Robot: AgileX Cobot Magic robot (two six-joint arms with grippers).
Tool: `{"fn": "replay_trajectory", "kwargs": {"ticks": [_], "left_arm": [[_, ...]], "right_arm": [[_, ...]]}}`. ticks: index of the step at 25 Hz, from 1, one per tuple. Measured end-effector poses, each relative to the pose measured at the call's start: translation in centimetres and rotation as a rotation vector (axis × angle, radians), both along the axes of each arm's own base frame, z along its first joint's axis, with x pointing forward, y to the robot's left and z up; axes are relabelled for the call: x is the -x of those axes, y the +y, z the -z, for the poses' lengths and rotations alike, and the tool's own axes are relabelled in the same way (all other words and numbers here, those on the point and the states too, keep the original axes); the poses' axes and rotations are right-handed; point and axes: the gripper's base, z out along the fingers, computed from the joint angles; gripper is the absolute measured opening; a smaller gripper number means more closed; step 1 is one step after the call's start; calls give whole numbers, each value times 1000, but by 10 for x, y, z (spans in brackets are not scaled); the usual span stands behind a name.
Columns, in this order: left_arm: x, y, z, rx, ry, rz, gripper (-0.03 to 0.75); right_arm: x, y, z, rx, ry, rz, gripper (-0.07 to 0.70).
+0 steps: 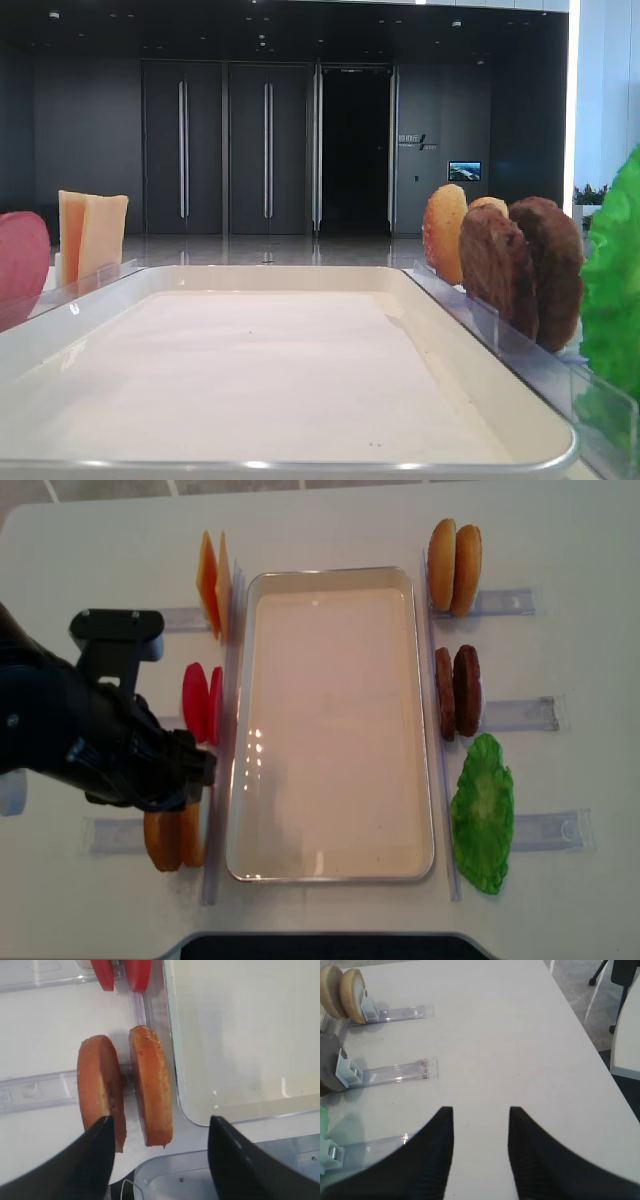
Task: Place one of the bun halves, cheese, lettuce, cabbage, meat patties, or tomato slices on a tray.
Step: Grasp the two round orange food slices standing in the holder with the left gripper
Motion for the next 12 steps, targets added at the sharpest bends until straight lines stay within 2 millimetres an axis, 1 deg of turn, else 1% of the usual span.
{"fn": "replay_trajectory", "kwargs": {"ticks": [5,12], "left_arm": [[-3,-2,3,-4,3,1,452],[-10,-8,17,-45,54,2,453]], "right_arm": [[0,0,0,0,0,0,286],[0,0,0,0,0,0,286]]}}
